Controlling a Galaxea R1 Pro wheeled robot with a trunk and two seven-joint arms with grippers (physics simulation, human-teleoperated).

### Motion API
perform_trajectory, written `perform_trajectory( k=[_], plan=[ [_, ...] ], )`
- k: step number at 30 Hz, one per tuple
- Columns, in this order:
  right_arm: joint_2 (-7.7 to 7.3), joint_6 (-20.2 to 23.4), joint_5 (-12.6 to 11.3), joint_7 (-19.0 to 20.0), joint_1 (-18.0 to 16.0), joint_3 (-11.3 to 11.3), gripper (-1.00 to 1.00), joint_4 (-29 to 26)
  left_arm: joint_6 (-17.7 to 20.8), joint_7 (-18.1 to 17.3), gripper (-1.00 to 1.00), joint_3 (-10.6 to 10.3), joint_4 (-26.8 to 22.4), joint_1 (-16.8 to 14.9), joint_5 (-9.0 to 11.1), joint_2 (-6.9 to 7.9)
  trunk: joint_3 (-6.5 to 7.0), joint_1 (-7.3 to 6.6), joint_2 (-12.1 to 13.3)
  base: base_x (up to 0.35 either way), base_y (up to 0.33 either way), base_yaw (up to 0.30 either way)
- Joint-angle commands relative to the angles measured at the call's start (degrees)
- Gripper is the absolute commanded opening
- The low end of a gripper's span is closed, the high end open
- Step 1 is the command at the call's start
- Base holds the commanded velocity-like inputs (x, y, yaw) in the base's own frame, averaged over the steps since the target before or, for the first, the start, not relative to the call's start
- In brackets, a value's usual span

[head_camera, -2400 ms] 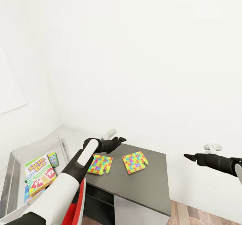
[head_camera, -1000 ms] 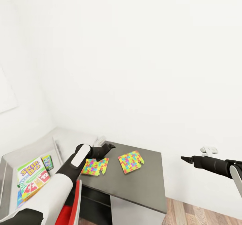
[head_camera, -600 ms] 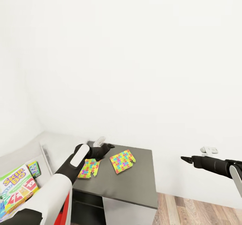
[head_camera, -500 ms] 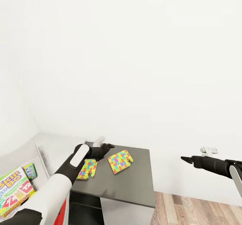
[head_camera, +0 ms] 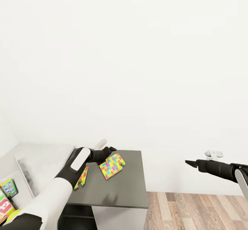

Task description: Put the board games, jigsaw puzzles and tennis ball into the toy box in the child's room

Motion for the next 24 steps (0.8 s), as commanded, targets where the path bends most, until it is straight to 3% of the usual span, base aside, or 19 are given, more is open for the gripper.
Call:
perform_trajectory(
  k=[1, 10, 24],
  plan=[
    [0.0, 0.3, -0.1, 0.1, -0.1, 0.0, 1.0, 0.0, 0.0, 0.5, 1.0, -0.1, -0.1, 0.0, 0.7, 0.17, -0.14, 0.04, -0.1, 0.073, 0.0, -0.137],
    [0.45, 0.3, 0.0, 0.1, 0.0, 0.2, 1.0, 0.0, 0.0, 0.5, 1.0, -0.1, -0.4, 0.3, 0.8, 0.71, -0.14, 0.04, -0.1, 0.103, 0.0, -0.059],
    [1.42, 0.3, 0.0, 0.0, 0.1, 3.5, 1.0, 0.0, 0.0, 0.5, 1.0, -0.1, -0.6, 0.4, 0.8, 0.84, -0.14, 0.04, -0.1, 0.019, 0.0, -0.02]
  ],
)
